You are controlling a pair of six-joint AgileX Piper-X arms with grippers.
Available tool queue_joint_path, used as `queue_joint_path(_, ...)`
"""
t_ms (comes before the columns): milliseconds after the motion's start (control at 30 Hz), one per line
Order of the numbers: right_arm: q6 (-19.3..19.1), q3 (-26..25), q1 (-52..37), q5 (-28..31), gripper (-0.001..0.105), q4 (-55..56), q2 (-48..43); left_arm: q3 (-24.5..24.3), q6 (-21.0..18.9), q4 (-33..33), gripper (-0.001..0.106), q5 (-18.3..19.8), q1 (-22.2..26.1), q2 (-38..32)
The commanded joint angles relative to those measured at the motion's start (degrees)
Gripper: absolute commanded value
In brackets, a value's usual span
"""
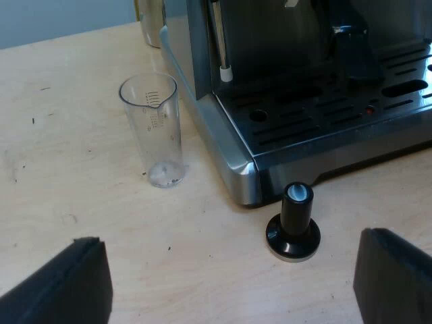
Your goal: Place mug into machine
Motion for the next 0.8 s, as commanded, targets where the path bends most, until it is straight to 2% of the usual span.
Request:
queue_joint_path(33,-0.06,-0.42,-0.23,-0.13,0.072,-0.32,-2.68,-0.12,-0.61,-0.39,0.079,-0.27,-0.27,-2.18)
queue_joint_path(267,-0.06,-2.88,-0.23,-0.13,0.072,0.04,-1.26,-0.12,-1.68,-0.39,0.079,-0.27,-0.27,-1.02)
queue_joint_path(367,-0.06,-4.50,-0.23,-0.27,0.072,0.04,0.62,-0.64,-3.42,-0.39,0.079,-0.27,-0.27,-0.21)
queue_joint_path(567,-0.06,-7.65,-0.23,-3.26,0.072,0.04,6.10,-2.39,-4.30,-0.54,0.079,1.08,-0.27,2.13)
queue_joint_path(800,-0.06,-11.30,-0.11,-6.29,0.072,-0.07,11.82,-4.87,-4.86,-1.55,0.079,1.98,-4.35,5.73)
